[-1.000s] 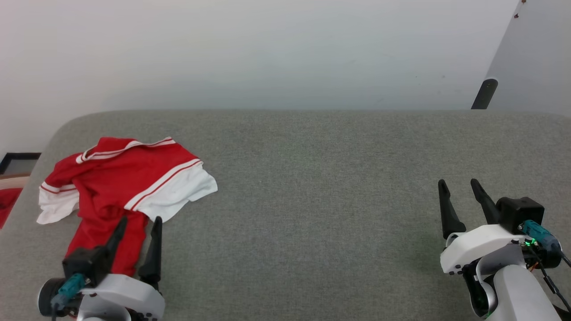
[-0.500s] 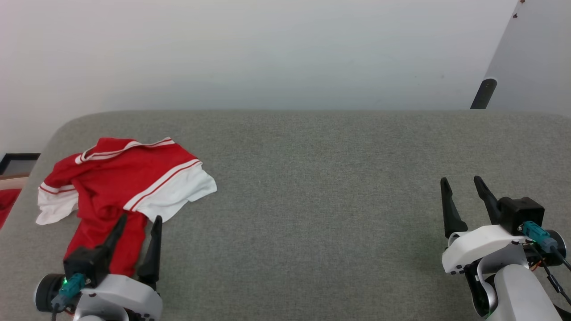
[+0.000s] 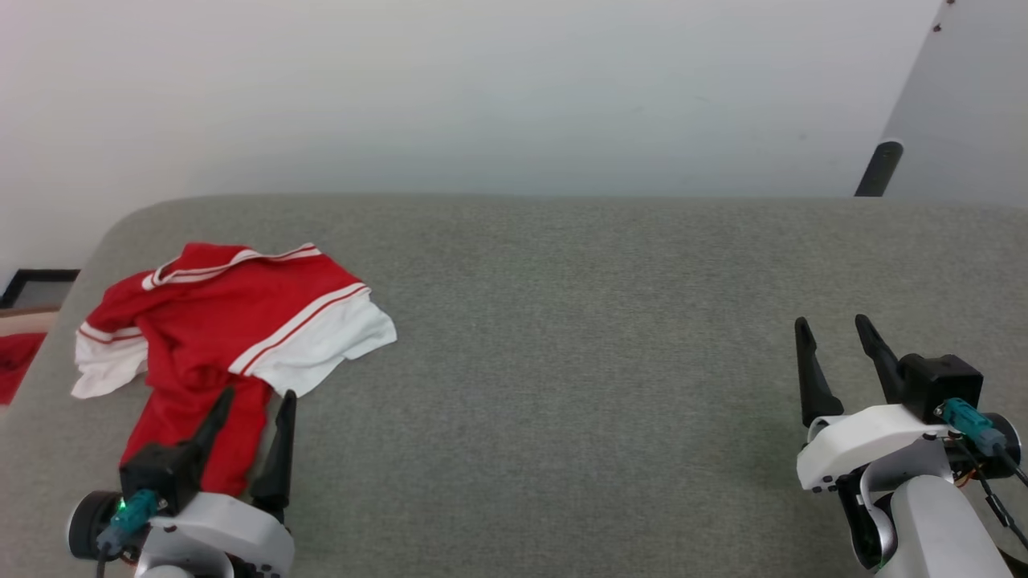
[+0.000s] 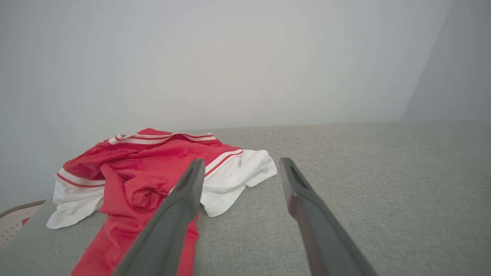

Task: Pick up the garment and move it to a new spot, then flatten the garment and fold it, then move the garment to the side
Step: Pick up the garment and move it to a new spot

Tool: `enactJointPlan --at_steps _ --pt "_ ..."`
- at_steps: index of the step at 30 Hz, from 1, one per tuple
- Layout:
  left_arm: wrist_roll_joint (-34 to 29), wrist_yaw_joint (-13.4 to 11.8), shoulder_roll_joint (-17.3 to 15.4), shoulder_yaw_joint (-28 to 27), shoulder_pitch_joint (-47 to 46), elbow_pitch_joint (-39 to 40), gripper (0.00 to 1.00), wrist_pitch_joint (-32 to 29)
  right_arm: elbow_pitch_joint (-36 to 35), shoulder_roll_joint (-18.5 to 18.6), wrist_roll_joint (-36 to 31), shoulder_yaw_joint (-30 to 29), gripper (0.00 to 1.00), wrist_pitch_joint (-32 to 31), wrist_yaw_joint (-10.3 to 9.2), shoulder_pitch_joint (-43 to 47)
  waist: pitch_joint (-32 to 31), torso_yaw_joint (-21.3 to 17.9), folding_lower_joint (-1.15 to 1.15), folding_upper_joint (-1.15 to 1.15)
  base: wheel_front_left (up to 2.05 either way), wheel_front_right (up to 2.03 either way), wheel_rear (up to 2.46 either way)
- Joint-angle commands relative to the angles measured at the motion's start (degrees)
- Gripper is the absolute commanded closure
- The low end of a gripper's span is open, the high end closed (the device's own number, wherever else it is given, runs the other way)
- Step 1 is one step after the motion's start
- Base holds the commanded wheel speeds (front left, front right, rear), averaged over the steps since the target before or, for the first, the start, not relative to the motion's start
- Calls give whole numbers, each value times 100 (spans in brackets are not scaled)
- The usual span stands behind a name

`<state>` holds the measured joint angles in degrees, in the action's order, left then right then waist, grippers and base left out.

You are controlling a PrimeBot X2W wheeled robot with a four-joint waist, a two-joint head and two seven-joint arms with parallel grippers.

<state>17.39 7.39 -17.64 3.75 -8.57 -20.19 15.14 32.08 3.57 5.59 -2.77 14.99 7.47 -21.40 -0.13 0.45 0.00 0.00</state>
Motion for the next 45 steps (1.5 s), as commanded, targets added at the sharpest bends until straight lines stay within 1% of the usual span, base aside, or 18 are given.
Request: enactJointPlan --at_steps 1,6,12,16,22,25,31,36,38,45 --pt "34 14 -23 4 -67 -22 0 -1 -21 -4 29 -20 0 28 4 28 8 57 0 0 0 0 0" --pt "74 14 -8 -45 -127 -166 0 -1 -54 -4 109 -29 0 18 4 61 6 294 0 0 0 0 0" --pt "-38 12 75 -232 -199 -336 0 -1 -94 -13 257 177 0 18 4 107 -22 758 0 0 0 0 0" --pt "-139 -1 151 -368 -200 -381 0 0 -102 -19 367 390 0 18 4 103 -48 1187 0 0 0 0 0" --pt "-238 -74 322 -605 -96 -373 0 0 -35 -20 599 824 0 18 3 36 -73 1934 0 0 0 0 0" --pt "-278 -91 405 -712 -42 -342 0 0 7 -27 662 935 0 18 3 -49 -52 2294 0 0 0 0 0" --pt "-385 -127 518 -924 85 -246 0 0 137 -45 736 1247 0 18 3 -161 8 2906 0 0 0 0 0" --pt "-349 -225 672 -1285 246 52 0 0 387 -48 832 1786 0 18 3 -552 246 3049 0 0 0 0 0" --pt "-349 -223 714 -1443 332 186 0 0 522 -49 906 2004 0 18 3 -729 322 3084 0 0 0 0 0" --pt "-359 -223 1024 -1875 641 567 0 0 901 -63 1294 2775 0 18 3 -1238 525 3161 0 0 -5 -5 -5"
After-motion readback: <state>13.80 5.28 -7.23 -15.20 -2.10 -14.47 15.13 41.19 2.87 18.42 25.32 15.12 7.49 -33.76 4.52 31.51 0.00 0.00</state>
